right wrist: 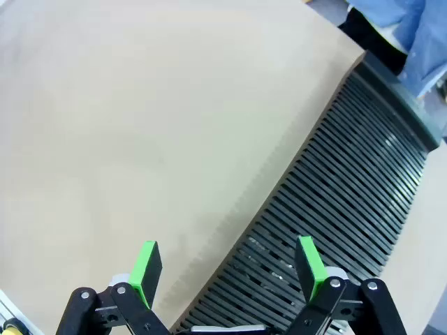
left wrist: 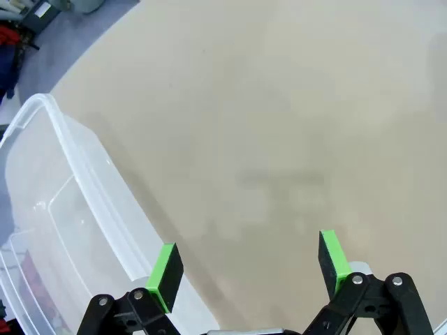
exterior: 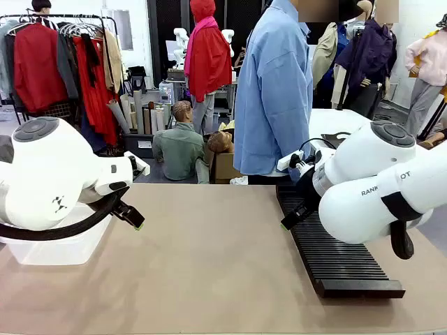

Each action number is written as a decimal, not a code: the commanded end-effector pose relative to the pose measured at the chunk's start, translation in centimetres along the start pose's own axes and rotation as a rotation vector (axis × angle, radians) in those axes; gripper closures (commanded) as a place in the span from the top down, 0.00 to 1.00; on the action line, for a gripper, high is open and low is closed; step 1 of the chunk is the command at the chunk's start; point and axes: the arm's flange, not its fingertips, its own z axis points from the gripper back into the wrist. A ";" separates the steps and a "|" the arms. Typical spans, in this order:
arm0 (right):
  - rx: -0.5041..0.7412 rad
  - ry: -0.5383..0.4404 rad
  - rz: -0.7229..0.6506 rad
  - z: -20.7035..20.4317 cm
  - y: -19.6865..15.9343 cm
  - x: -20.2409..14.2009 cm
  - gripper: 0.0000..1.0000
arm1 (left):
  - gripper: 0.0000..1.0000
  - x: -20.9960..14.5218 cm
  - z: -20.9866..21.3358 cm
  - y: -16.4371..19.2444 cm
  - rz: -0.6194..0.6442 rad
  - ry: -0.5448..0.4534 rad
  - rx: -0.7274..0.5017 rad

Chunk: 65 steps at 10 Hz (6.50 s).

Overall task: Sort PCBs into racks and boxes based on the side picked up.
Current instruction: Pick up the Blank PCB handed by the Human.

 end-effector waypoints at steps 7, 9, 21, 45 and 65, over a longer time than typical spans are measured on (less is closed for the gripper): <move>0.000 0.000 0.000 0.0 0.0 0.0 1.00 | 1.00 0.0 0.0 0.0 0.000 0.000 0.000; 0.000 0.000 0.000 0.0 0.0 0.0 1.00 | 1.00 0.0 0.0 0.0 0.000 0.000 0.000; 0.238 0.089 -0.119 4.0 -8.2 4.3 1.00 | 1.00 6.6 3.9 9.2 0.091 0.042 -0.238; 0.802 -0.413 -0.487 14.2 -22.5 -8.8 1.00 | 1.00 -6.2 13.5 28.2 0.481 -0.238 -0.717; 0.802 -0.413 -0.487 14.2 -22.5 -8.8 1.00 | 1.00 -6.2 13.5 28.2 0.481 -0.238 -0.717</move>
